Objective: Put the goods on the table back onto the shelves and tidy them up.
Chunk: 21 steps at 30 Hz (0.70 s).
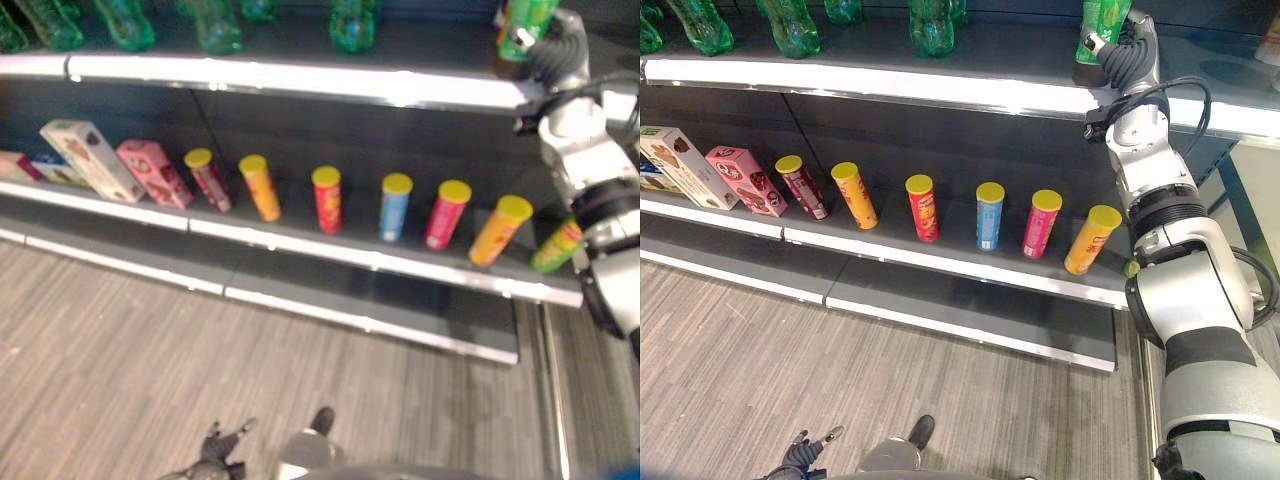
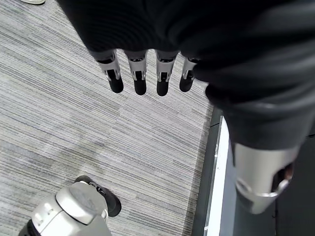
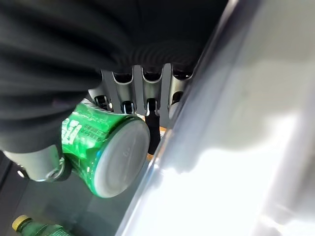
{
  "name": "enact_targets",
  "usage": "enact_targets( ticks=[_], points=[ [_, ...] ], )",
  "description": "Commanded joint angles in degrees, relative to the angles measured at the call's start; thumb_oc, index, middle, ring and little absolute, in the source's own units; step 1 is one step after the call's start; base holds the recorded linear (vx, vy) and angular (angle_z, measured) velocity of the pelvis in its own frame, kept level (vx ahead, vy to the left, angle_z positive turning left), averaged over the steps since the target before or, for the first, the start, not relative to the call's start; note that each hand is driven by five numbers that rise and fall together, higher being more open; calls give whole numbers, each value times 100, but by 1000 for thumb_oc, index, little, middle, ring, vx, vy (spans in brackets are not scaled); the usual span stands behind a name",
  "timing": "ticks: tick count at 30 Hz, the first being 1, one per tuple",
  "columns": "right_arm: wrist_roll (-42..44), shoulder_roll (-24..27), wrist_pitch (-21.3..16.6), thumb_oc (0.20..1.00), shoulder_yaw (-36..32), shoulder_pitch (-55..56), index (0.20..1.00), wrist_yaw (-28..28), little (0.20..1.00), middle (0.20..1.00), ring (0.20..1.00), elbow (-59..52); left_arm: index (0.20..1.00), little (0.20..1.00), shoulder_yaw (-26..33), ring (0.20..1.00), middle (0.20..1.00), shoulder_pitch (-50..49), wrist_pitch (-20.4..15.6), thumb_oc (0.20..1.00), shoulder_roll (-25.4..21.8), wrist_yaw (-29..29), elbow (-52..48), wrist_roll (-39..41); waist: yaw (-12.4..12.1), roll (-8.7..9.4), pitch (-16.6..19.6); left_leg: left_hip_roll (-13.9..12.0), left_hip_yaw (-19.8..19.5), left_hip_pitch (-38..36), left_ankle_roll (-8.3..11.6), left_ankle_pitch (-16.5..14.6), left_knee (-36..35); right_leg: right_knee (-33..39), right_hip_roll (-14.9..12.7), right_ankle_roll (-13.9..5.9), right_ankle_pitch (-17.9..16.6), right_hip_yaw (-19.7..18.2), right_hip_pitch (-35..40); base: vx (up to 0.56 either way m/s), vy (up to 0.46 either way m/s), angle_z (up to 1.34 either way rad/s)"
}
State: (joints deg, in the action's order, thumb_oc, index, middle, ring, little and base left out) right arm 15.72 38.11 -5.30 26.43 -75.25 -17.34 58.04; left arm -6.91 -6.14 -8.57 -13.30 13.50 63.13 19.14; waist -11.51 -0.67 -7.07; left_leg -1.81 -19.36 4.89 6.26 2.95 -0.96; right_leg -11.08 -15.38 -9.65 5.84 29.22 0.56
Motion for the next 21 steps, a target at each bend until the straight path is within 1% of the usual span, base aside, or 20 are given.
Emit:
enact_targets(
  ticks=[1,18,19,20,21],
  points=[
    [-101,139,-127,200,365,-881,200,-143,200,200,200,159,1000,1000,-174,1000,1000,394,-148,1000,-467,143,109,84,-81,405,-266,-70,798,-170,216,-862,424,193,-327,-202,103,-642,176,0,0,0],
    [-228,267,-89,200,455,-945,200,-169,200,200,200,289,1000,1000,-256,1000,1000,381,-158,1000,-480,142,-25,38,62,392,-262,-94,874,-182,197,-881,460,248,-289,-198,53,-717,157,0,0,0],
    [-223,275,-91,285,457,-946,285,-180,285,285,285,309,1000,1000,-269,1000,1000,381,-172,1000,-473,160,-76,51,65,391,-264,-93,879,-187,194,-886,464,251,-287,-198,46,-732,157,0,0,0],
    [-234,268,-89,944,469,-944,944,-185,944,944,944,316,1000,1000,-303,1000,1000,379,-174,1000,-466,149,-134,48,81,388,-268,-103,888,-190,190,-888,465,256,-281,-200,44,-755,152,0,0,0],
    [-234,268,-89,944,469,-944,944,-185,944,944,944,316,1000,1000,-303,1000,1000,379,-174,1000,-466,149,-134,48,80,388,-268,-104,888,-191,190,-888,465,257,-280,-200,44,-756,152,0,0,0]
  ],
)
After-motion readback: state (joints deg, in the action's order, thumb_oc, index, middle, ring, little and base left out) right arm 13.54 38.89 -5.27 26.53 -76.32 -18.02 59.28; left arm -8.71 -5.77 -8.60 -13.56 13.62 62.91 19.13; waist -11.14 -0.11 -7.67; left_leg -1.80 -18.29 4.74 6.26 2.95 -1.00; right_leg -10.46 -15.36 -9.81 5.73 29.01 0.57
